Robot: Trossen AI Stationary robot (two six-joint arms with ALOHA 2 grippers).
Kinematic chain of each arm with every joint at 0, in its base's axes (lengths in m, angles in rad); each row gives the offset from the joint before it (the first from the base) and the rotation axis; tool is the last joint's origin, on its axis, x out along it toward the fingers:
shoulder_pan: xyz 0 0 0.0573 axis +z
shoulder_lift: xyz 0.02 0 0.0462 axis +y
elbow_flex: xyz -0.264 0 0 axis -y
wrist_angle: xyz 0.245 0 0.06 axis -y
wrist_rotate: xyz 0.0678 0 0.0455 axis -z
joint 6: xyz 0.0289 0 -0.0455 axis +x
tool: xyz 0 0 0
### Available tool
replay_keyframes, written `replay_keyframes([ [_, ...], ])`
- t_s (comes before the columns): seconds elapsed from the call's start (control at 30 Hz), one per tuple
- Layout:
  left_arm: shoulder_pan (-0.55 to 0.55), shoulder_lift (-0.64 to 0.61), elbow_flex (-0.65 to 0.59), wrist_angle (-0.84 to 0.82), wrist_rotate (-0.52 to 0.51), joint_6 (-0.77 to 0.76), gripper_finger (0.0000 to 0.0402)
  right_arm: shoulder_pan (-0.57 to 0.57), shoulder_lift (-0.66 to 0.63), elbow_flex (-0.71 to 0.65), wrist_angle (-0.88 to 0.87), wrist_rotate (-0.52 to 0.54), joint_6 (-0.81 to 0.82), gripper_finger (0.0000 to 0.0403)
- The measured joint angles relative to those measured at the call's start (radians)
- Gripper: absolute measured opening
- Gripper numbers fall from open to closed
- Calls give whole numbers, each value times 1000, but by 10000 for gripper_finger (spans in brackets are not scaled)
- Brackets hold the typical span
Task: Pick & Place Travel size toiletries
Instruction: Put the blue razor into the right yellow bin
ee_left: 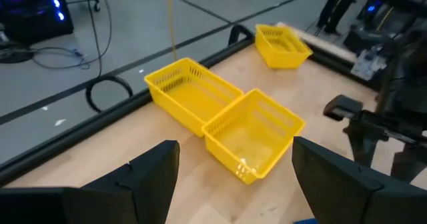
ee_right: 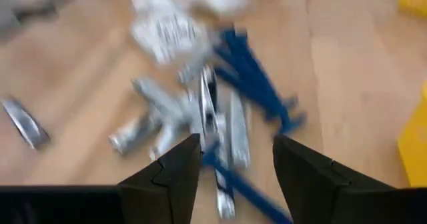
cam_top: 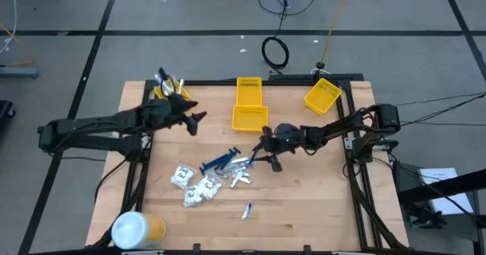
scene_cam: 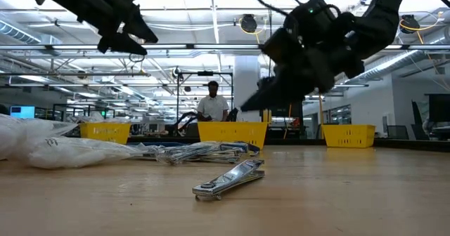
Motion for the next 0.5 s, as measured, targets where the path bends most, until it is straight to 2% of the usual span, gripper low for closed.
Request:
replay_keyframes([
  [0.07,0,21,0,0,-5,1,286,4,0,16,-77,44,-36,176],
  [0.23,6,81,0,21,-6,0,284,2,0,99,-266,60,-99,176],
  [0.33,5,112,0,33,-6,0,280,-1,0,150,-390,104,-168,176],
  [0.5,5,140,0,75,-6,1,285,-17,0,181,-437,103,-216,176],
])
